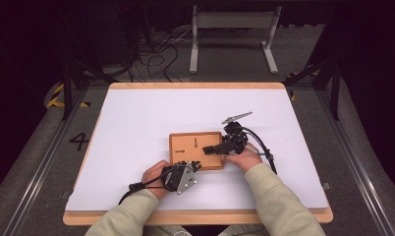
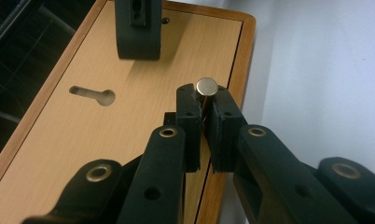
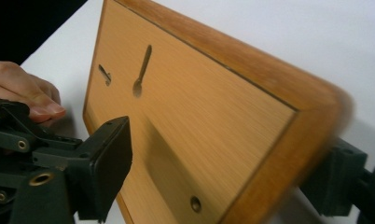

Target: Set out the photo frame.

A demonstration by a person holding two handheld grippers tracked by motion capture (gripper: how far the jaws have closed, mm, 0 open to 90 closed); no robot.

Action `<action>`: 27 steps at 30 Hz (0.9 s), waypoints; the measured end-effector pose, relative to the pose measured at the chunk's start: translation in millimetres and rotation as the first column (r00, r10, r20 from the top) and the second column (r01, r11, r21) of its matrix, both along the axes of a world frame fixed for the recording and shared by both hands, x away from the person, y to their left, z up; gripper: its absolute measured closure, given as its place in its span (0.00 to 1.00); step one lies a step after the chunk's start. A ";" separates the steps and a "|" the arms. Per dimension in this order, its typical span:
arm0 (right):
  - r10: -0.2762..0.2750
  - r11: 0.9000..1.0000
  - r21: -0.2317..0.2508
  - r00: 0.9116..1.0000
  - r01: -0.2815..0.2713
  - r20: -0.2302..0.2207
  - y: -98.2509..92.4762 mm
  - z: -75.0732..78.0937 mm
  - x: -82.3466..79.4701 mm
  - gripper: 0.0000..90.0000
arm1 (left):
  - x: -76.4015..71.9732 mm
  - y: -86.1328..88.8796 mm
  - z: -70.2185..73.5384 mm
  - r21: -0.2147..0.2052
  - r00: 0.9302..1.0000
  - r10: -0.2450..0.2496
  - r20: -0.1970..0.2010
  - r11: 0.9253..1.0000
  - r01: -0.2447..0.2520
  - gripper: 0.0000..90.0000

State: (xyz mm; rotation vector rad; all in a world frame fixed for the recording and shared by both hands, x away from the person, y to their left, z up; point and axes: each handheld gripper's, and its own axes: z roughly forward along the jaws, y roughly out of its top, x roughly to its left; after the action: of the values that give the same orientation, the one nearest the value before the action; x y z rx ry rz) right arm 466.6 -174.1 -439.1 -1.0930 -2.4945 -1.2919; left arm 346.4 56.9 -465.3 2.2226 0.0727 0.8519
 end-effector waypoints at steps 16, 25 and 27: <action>0.051 0.999 -0.003 0.998 -0.051 -0.024 -0.3 1.0 -3.1 0.39 | -11.4 19.9 23.1 -0.052 0.997 -0.024 -0.075 0.998 0.020 0.71; 0.099 0.994 -0.061 0.992 -0.094 0.077 -0.2 12.1 -16.3 0.44 | -13.4 60.0 35.9 -0.181 0.978 0.023 -0.205 0.982 -0.061 0.64; 0.111 0.992 -0.078 0.989 -0.103 0.097 -0.1 14.7 -19.9 0.44 | -11.8 70.3 37.5 -0.204 0.978 0.035 -0.207 0.976 -0.078 0.64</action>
State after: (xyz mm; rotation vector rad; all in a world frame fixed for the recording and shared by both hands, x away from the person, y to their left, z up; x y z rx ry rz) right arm 446.7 -174.3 -424.4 -0.9146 -2.6528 -1.2670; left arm 334.6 127.2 -427.8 2.1067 0.3117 0.6138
